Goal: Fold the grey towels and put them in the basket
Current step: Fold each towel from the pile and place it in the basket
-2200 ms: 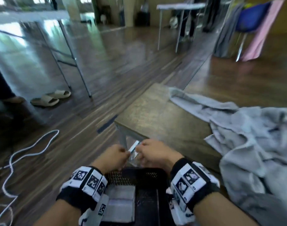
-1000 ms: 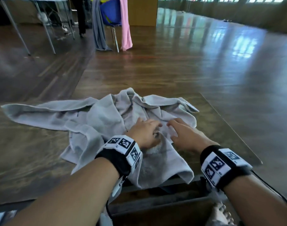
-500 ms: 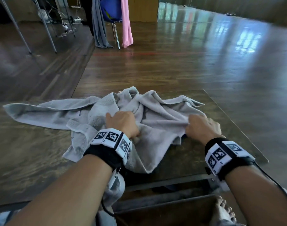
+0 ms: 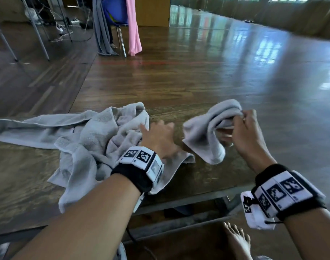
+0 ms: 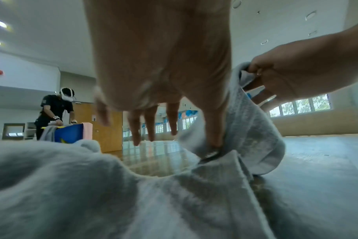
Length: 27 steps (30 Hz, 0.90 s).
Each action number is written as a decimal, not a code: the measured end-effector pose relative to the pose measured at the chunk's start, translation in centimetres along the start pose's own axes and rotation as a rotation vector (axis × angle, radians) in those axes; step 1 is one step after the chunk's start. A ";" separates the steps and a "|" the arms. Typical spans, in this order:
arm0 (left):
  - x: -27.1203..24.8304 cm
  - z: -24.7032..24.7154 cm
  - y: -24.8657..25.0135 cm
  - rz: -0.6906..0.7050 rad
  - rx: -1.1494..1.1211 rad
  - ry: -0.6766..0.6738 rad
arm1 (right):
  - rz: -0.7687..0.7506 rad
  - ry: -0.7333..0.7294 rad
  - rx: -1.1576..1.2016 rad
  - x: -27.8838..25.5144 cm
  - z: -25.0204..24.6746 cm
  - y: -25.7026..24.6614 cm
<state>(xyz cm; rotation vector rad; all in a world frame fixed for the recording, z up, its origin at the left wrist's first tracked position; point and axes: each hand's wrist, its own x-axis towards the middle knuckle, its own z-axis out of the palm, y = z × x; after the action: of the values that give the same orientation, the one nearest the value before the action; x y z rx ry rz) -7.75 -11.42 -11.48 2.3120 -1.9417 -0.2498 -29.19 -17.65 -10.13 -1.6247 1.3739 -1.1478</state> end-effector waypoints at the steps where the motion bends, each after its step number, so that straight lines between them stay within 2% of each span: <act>1: 0.0 0.2 0.9 0.081 -0.074 -0.034 | -0.001 -0.024 0.087 -0.3 0.3 0.0; 4: 0.1 1.2 2.4 0.169 -0.195 -0.067 | -0.020 -0.071 0.316 -0.7 0.7 -0.1; 8: 1.4 1.4 2.5 0.153 -0.409 0.139 | -0.077 -0.082 0.411 -0.2 0.4 -0.1; 12: 2.7 1.4 2.7 0.270 -0.622 0.239 | -0.059 -0.112 0.486 0.7 0.5 -0.2; 15: 2.3 1.5 4.0 0.343 -0.735 0.173 | -0.050 -0.107 0.520 1.1 1.1 -0.5; 18: 2.7 1.5 4.7 0.261 -0.661 0.188 | -0.032 -0.126 0.571 1.5 1.7 -0.9; 20: 3.0 0.9 4.7 0.225 -0.614 0.291 | -0.034 -0.133 0.646 1.7 2.0 -1.1; 22: 3.4 0.6 4.6 0.170 -0.658 0.398 | -0.055 -0.122 0.661 1.9 2.1 -1.2; 24: 3.6 0.0 4.6 0.072 -0.801 0.461 | -0.078 -0.135 0.582 2.1 2.3 -0.8; 27: 4.0 -1.1 4.8 -0.072 -0.950 0.515 | -0.064 -0.173 0.300 2.4 2.3 0.3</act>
<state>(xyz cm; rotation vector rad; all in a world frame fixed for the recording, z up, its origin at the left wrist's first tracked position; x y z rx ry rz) -11.50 -16.21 -9.72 1.5880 -1.1173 -0.4151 -27.01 -20.11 -10.81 -1.5196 0.9944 -1.1585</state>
